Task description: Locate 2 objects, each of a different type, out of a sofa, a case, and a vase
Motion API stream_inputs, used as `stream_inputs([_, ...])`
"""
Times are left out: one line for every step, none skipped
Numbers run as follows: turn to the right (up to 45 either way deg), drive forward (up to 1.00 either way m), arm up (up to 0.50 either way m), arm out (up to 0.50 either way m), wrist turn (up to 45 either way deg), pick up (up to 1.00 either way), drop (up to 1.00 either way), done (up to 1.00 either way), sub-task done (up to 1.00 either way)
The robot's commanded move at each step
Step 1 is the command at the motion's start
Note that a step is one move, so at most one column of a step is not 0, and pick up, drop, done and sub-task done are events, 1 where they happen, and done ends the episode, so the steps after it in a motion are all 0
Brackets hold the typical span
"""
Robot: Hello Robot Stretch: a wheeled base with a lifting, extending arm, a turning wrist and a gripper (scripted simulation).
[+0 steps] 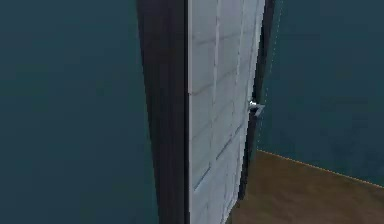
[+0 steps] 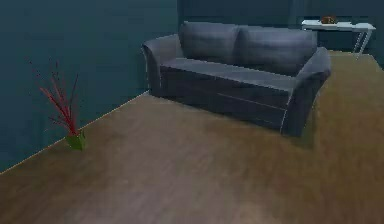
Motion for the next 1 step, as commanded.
stream_inputs([45.0,0.0,0.0,0.0,0.0,0.0,0.0,0.0,0.0])
